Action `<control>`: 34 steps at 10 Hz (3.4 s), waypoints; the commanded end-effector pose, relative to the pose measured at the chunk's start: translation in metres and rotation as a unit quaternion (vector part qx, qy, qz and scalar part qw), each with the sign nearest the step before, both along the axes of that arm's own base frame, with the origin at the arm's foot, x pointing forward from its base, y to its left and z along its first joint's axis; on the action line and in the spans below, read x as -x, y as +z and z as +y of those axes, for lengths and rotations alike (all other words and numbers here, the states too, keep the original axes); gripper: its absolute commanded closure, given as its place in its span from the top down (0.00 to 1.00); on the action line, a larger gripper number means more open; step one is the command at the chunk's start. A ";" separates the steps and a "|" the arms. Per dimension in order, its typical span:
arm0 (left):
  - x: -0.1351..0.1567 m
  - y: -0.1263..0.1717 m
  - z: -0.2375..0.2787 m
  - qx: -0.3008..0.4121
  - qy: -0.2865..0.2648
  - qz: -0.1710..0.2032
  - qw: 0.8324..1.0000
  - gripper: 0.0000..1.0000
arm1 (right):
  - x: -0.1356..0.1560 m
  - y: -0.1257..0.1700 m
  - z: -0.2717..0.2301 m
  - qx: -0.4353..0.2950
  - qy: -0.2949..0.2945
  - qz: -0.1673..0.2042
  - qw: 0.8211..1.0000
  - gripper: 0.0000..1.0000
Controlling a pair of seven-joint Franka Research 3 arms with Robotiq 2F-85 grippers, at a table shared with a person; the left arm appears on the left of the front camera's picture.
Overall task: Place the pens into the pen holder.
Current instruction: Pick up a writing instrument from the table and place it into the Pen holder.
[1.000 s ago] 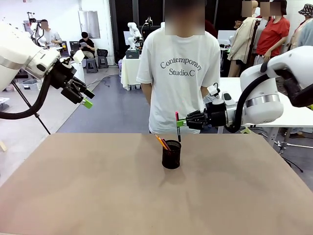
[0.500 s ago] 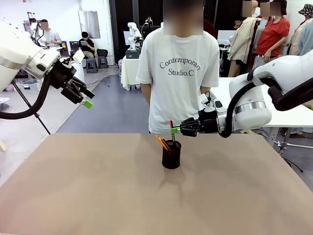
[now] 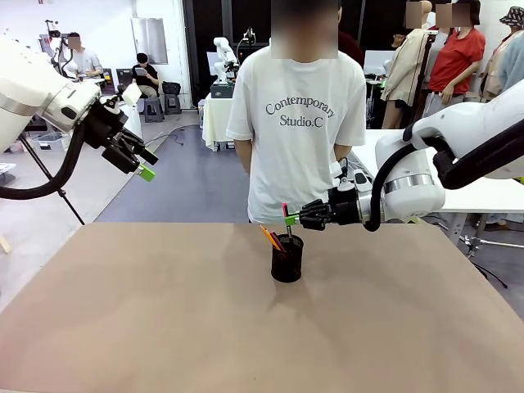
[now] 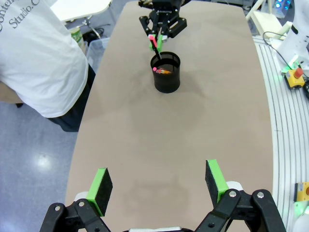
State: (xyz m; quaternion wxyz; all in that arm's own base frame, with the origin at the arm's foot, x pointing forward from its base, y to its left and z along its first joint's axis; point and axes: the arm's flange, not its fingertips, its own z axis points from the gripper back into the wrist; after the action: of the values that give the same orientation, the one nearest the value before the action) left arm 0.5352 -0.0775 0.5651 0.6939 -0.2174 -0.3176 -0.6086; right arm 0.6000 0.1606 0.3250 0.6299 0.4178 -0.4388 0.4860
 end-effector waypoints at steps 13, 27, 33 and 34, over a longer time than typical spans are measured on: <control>0.001 0.003 0.000 -0.003 0.002 0.007 1.000 1.00 | 0.011 0.024 -0.019 0.021 0.023 -0.016 0.999 1.00; 0.001 0.003 0.000 -0.003 0.002 0.007 1.000 1.00 | 0.031 0.152 -0.107 0.185 -0.007 0.035 0.982 1.00; 0.001 0.003 0.000 -0.003 0.002 0.007 1.000 1.00 | 0.035 0.218 -0.165 0.196 0.009 0.032 0.980 1.00; 0.001 0.003 0.000 -0.003 0.002 0.007 1.000 1.00 | 0.035 0.226 -0.171 0.196 0.013 0.029 0.980 1.00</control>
State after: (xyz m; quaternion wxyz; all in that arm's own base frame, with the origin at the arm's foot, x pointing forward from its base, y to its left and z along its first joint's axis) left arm 0.5353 -0.0774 0.5654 0.6940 -0.2174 -0.3176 -0.6085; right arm 0.5610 -0.0053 0.5403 0.6983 0.3009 -0.3289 0.5601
